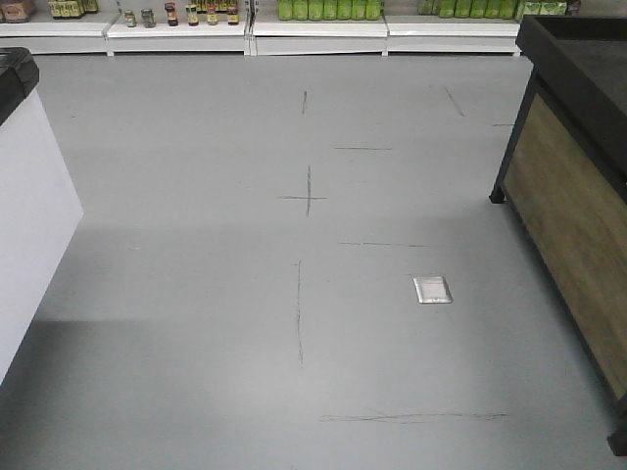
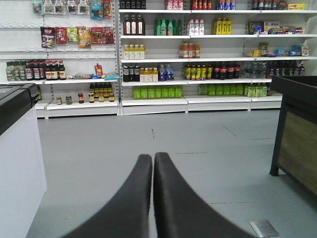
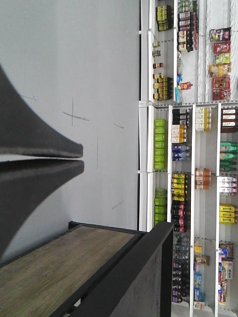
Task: Pick three apples into basket with both arms
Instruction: 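Drive the base forward across the grey floor toward the produce tables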
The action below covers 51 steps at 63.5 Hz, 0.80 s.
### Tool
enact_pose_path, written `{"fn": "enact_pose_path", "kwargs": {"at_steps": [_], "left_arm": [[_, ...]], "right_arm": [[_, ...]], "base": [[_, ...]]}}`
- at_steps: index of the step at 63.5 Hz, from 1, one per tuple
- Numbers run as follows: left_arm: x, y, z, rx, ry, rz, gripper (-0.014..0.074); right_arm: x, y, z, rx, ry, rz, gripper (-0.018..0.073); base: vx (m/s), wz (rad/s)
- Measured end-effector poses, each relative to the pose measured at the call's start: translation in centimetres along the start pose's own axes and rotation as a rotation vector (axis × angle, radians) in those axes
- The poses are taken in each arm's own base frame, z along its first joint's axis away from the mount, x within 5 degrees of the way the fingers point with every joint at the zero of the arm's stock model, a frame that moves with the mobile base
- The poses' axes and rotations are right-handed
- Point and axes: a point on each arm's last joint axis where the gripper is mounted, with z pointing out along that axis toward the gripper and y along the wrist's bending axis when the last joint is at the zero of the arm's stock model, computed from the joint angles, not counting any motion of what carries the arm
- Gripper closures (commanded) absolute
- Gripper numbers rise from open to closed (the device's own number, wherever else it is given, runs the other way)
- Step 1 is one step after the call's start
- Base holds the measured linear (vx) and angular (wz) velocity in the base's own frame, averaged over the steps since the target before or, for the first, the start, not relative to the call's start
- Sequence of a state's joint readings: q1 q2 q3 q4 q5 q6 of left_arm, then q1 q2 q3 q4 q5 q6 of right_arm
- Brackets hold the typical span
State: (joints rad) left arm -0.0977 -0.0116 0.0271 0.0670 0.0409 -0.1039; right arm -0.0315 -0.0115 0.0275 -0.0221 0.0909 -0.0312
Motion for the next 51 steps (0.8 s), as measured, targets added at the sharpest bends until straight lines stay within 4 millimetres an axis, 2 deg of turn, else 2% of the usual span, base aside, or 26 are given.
{"fn": "enact_pose_path", "kwargs": {"at_steps": [51], "left_arm": [[0.0,0.0,0.0,0.0,0.0,0.0,0.0603]], "right_arm": [[0.0,0.0,0.0,0.0,0.0,0.0,0.0568]], "base": [[0.0,0.0]]}}
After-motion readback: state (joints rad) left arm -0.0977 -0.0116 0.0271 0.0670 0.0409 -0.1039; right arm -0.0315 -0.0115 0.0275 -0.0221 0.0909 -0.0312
